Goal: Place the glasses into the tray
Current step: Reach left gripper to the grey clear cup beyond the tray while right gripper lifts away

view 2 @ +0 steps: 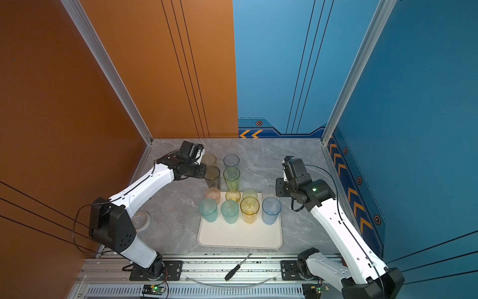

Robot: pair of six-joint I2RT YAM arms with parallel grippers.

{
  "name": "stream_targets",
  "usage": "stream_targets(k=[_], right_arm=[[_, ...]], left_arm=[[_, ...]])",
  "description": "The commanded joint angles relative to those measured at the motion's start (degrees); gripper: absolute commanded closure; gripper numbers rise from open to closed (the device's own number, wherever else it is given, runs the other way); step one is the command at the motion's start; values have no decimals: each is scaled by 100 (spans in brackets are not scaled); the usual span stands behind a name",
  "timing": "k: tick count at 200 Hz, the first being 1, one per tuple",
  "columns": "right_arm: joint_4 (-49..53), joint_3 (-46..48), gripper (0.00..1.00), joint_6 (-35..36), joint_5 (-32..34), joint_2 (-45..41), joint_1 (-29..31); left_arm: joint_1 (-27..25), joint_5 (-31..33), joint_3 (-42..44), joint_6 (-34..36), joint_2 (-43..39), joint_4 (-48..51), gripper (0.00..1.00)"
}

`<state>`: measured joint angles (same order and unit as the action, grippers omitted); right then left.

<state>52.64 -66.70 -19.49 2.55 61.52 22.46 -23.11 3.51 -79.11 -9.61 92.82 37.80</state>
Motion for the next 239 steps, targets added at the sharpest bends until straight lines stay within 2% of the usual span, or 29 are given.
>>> stream_targets(k=[1, 104, 181, 239], right_arm=[[-54, -133, 62, 112, -103, -58, -66], [-113, -72, 62, 173, -197, -62, -170], [-183, 12, 62, 173, -273, -43, -216], [-227, 85, 62, 164, -290, -78, -242]], left_arm=[[-90, 223, -258, 138, 144, 286, 70], [-184, 433, -542, 203, 557, 460, 73], [-202, 469, -692, 234, 753, 581, 81], [-211, 476, -693, 265, 704, 614, 91]])
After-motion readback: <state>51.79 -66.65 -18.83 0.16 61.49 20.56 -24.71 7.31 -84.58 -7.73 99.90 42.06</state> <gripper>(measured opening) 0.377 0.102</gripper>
